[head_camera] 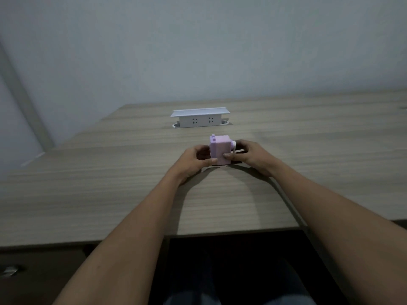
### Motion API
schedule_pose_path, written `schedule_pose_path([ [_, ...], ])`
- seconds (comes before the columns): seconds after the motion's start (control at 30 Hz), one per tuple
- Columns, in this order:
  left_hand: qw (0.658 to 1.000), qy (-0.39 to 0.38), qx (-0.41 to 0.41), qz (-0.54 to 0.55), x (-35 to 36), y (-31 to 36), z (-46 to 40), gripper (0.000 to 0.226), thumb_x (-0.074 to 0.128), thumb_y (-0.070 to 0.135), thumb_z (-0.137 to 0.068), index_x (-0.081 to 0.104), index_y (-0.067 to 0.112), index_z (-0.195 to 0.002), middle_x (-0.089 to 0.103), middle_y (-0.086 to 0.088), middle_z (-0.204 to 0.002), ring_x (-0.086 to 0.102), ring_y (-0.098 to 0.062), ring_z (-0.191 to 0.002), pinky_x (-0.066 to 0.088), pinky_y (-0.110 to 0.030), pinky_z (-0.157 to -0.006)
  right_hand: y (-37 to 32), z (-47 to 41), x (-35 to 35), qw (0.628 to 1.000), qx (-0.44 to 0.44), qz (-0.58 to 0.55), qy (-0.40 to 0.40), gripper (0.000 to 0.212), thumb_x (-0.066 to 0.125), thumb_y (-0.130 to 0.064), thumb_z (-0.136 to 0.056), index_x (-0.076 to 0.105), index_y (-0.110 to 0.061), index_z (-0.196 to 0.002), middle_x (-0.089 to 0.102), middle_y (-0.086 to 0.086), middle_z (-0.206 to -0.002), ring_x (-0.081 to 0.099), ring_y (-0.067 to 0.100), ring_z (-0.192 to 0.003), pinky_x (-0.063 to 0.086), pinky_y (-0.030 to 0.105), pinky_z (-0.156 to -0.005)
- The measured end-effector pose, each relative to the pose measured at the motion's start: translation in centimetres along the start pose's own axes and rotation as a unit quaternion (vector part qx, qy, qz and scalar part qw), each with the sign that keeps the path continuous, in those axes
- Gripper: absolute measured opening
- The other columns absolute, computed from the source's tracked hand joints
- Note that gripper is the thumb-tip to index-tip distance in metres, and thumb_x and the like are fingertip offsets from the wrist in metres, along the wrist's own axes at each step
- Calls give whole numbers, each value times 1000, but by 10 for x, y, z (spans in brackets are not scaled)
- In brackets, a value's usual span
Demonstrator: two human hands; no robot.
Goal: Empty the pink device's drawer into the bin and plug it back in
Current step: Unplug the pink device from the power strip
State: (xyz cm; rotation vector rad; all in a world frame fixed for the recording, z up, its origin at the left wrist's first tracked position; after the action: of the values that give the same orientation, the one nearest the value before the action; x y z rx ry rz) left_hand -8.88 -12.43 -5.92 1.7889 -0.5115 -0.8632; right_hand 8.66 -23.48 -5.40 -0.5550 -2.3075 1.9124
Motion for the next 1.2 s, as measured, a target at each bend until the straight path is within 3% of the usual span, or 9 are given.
schedule_pose_path([
  [0.23,999,14,-24,-20,-5,-6,-6,63,82,8,-81,57,1,-138,69,-14,-129,67,-27,-120,57,-19,-90,4,-6,-5,1000,7,15,-12,45,81,-7,-82,67,-2,-124,73,22,-117,73,23,-96,60,28,-82],
  [0.47,999,23,-22,-38,-6,-4,-4,61,81,4,-81,57,-1,-138,68,-15,-127,67,-26,-117,56,-11,-80,4,-6,-4,1000,0,23,-15,48,81,-9,-82,67,-2,-126,72,21,-120,71,34,-109,60,31,-87],
  [0.6,999,28,-33,-33,-8,-5,-1,63,83,5,-79,58,-1,-137,70,-16,-126,68,-28,-118,58,-19,-88,3,-4,-3,999,1,32,-17,47,81,-11,-82,66,-2,-126,71,21,-120,71,33,-109,60,29,-86],
  [0.8,997,54,-46,-18,-22,-8,9,65,80,0,-81,53,-1,-140,65,-15,-131,65,-22,-113,57,-13,-80,2,-1,-2,999,0,36,-16,46,80,-11,-84,66,-2,-127,71,21,-120,72,30,-106,60,28,-86],
  [0.93,996,68,-64,-11,-38,-12,18,67,79,-2,-82,51,-4,-143,63,-18,-136,63,-28,-123,54,-29,-97,1,0,-2,999,3,40,-10,45,80,-9,-83,67,-2,-126,72,21,-119,72,24,-98,60,23,-81],
  [1.03,994,84,-74,-14,-52,-14,29,68,79,-1,-82,51,-1,-143,63,-17,-136,62,-28,-125,51,-32,-102,-1,2,-1,999,15,49,-4,48,81,-6,-81,66,0,-126,73,19,-117,72,23,-96,60,20,-77],
  [1.1,992,102,-77,-15,-61,-12,38,67,79,0,-82,51,0,-143,63,-17,-135,62,-27,-124,51,-32,-100,-4,3,-2,999,17,43,-5,53,83,-5,-79,65,-2,-128,73,14,-117,74,19,-95,59,20,-76],
  [1.2,987,142,-75,-18,-76,-5,45,63,77,0,-84,51,-3,-141,64,-16,-125,63,-24,-113,54,-25,-88,-12,4,-8,998,2,59,16,67,87,-12,-75,61,-5,-136,72,10,-124,72,22,-107,58,28,-85],
])
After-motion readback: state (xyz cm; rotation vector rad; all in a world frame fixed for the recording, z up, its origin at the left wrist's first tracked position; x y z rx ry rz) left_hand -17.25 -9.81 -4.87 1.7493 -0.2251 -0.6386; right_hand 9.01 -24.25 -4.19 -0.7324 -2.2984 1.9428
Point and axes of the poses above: each hand's wrist, its own z-axis away from the middle knuckle, its own x-axis out of the palm, y = z × x, the point moved 3 cm from there along -z, towards the middle knuckle
